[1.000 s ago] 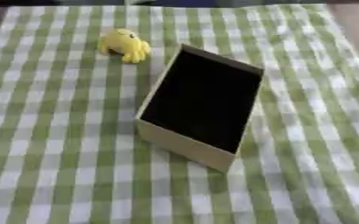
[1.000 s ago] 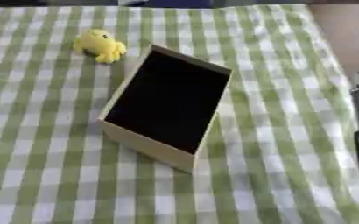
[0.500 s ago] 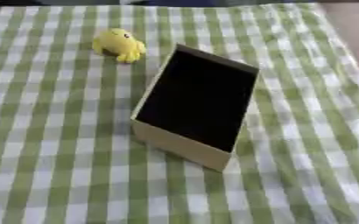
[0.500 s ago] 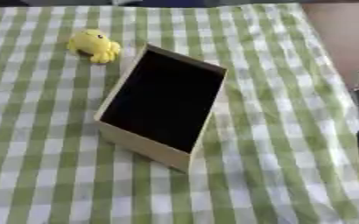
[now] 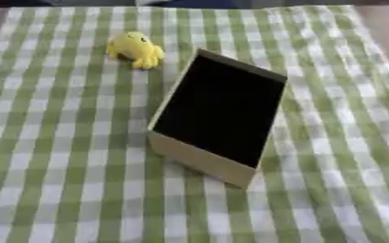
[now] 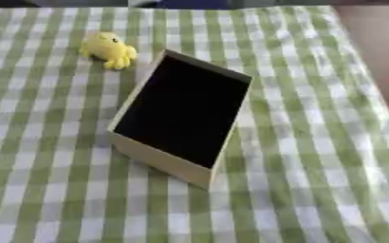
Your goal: Pick up objects on the table and place them in the box.
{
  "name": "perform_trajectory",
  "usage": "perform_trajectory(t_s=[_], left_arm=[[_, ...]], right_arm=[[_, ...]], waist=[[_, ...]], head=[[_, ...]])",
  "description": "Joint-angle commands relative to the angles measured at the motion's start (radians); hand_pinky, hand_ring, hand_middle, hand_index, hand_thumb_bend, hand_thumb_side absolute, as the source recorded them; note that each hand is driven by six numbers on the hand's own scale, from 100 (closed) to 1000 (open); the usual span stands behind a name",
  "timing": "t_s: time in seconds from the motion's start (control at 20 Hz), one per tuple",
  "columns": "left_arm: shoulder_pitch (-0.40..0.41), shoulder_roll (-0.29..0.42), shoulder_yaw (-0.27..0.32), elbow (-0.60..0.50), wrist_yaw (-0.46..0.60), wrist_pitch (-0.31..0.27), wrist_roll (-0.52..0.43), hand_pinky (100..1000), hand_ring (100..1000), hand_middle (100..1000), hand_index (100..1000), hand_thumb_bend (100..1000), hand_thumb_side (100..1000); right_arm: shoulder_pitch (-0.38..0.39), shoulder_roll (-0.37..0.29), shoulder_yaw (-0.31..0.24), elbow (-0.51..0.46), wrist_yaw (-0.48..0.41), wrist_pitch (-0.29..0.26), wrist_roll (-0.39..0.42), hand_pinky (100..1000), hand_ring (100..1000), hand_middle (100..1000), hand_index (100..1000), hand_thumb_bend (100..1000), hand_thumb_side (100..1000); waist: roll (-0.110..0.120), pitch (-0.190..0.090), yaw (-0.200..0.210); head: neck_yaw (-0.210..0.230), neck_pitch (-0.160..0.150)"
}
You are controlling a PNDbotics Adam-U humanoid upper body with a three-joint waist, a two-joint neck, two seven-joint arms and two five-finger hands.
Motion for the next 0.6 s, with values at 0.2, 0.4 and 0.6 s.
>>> perform_trajectory(t_s=[0.2,0.4,0.6], left_arm=[[-0.111,-0.065,-0.050,0.149,-0.098,-0.011,-0.097,706,784,758,869,538,610],[-0.152,-0.122,-0.064,0.248,-0.159,-0.033,-0.158,725,803,775,903,604,568],[-0.186,-0.167,-0.091,0.347,-0.220,-0.090,-0.219,744,820,781,911,738,421]], right_arm=[[-0.016,-0.016,0.000,-0.020,-0.010,0.000,0.007,761,781,720,867,100,1000],[-0.016,-0.012,0.002,-0.020,-0.011,0.001,0.009,761,781,720,867,100,1000],[-0.017,-0.009,0.004,-0.020,-0.013,0.001,0.012,761,781,719,867,100,1000]], waist=[[-0.002,-0.022,0.004],[-0.002,-0.024,0.006],[-0.002,-0.025,0.008]], head=[[0.005,-0.018],[0.004,-0.019],[-0.001,-0.020]])
